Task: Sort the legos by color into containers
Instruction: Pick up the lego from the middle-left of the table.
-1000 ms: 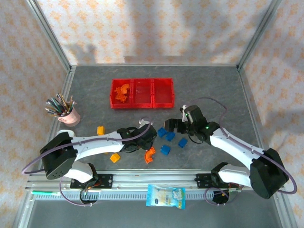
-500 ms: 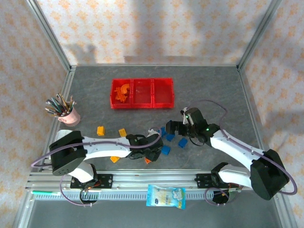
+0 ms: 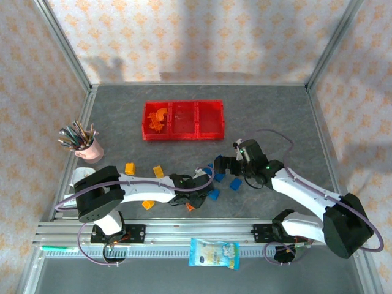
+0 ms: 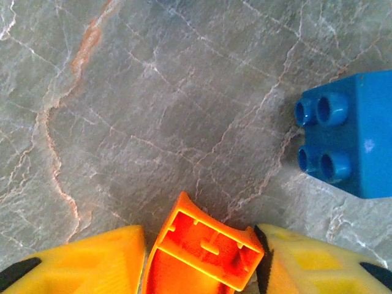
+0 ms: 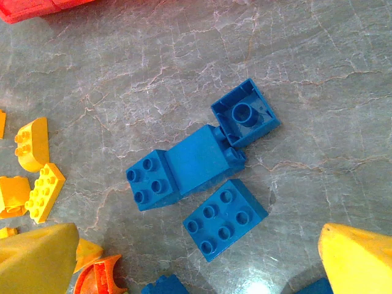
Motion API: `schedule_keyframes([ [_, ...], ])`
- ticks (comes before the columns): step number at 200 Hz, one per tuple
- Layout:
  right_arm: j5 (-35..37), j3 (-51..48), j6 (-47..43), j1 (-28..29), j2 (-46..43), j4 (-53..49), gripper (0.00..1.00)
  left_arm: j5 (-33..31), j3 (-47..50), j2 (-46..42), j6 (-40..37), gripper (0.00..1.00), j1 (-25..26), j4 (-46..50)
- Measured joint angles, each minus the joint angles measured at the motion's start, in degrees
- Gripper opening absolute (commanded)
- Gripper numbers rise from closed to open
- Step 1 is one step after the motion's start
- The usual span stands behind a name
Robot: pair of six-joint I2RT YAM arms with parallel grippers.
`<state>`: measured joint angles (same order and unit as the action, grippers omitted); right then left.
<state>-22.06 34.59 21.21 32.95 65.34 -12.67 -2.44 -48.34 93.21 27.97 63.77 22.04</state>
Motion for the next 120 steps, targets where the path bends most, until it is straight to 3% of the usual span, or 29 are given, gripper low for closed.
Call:
schedule_keyframes([
  [77, 0.00, 0.00, 0.00, 0.00, 0.00, 0.00, 1.00, -0.22, 0.22, -0.07, 0.24, 0.26, -0.87, -0.81],
  [120, -0.02, 0.00, -0.02, 0.00, 0.00, 0.00, 1.00, -1.55, 1.81, -1.66, 1.20, 0.24, -2.40, -1.25],
])
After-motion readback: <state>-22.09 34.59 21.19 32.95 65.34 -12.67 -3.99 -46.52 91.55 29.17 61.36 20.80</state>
